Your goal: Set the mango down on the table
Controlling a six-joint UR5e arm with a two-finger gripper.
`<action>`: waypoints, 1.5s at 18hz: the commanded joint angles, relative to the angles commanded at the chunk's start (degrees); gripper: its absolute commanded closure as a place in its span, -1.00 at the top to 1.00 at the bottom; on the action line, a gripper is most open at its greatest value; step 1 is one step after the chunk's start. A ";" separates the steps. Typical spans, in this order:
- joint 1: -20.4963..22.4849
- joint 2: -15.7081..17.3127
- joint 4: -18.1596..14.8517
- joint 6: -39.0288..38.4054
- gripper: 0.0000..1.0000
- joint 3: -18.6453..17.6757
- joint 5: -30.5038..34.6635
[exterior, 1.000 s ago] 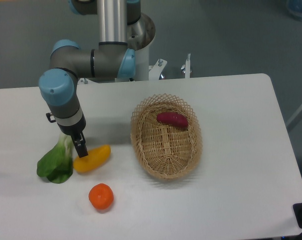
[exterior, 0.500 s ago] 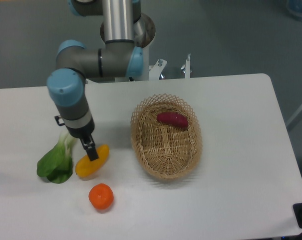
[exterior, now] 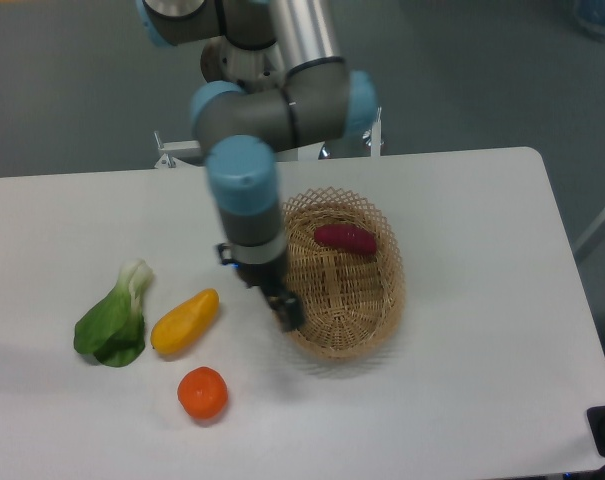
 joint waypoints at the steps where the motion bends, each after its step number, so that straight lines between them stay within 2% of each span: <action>1: 0.88 -0.17 0.00 0.53 1.00 0.27 0.09; 9: 7.74 -2.63 -0.09 6.42 1.00 4.22 0.00; 16: 12.92 -2.72 -3.34 13.19 1.00 5.45 -0.09; 22: 15.39 -3.95 -3.34 16.44 1.00 6.51 -0.26; 27: 15.48 -4.13 -3.25 16.44 1.00 6.60 -0.18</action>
